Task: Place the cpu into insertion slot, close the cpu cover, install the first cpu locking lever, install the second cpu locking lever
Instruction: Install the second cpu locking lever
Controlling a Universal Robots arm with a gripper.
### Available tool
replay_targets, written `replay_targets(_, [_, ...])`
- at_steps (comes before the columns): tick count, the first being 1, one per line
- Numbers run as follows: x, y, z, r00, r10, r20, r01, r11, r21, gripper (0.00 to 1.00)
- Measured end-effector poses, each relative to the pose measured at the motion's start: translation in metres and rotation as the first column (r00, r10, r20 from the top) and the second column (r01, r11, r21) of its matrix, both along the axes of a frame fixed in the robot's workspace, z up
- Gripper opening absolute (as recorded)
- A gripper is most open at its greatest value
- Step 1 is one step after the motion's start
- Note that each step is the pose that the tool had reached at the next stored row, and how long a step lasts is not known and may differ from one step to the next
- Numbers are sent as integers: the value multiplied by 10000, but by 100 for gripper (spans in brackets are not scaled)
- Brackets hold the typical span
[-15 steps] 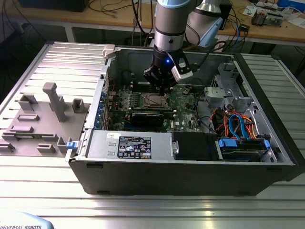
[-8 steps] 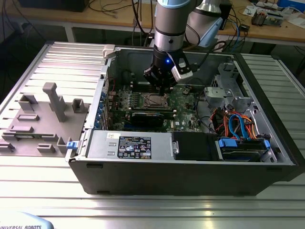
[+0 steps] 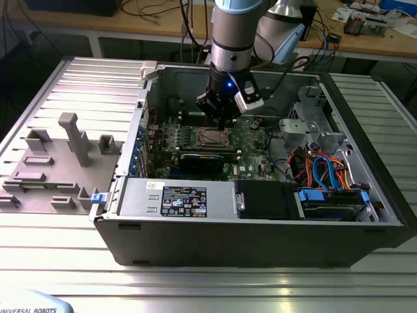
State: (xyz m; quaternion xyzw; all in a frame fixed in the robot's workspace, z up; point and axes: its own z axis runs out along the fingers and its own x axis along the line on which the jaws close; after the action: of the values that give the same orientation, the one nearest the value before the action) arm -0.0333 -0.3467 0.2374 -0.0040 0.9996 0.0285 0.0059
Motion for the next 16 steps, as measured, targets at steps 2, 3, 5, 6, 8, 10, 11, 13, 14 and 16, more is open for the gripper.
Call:
replay_targets(2, [0, -17, 12, 10000, -1, 0, 1, 9999, 144, 11])
replay_targets(3, [0, -36, 12, 10000, -1, 0, 1, 9998, 196, 11])
replay_targets(5, [0, -73, 13, 10000, 0, 0, 0, 9998, 218, 11])
replay_targets(6, [0, -96, 12, 10000, -1, 1, 1, 9997, 229, 11])
replay_targets(8, [0, -128, 12, 10000, 1, 1, -1, 9997, 242, 11])
replay_targets(10, [0, -128, 12, 10000, -1, 0, 1, 9997, 242, 11])
replay_targets(11, [-1, -130, 12, 10000, -2, 0, 2, 9997, 241, 11])
replay_targets(13, [0, -136, 12, 10000, 0, 0, 0, 9997, 242, 11])
replay_targets(14, [0, -140, 12, 10000, 0, 0, 0, 9997, 242, 11])
replay_targets(16, [0, -141, 12, 10000, 0, 0, 0, 9997, 242, 11])
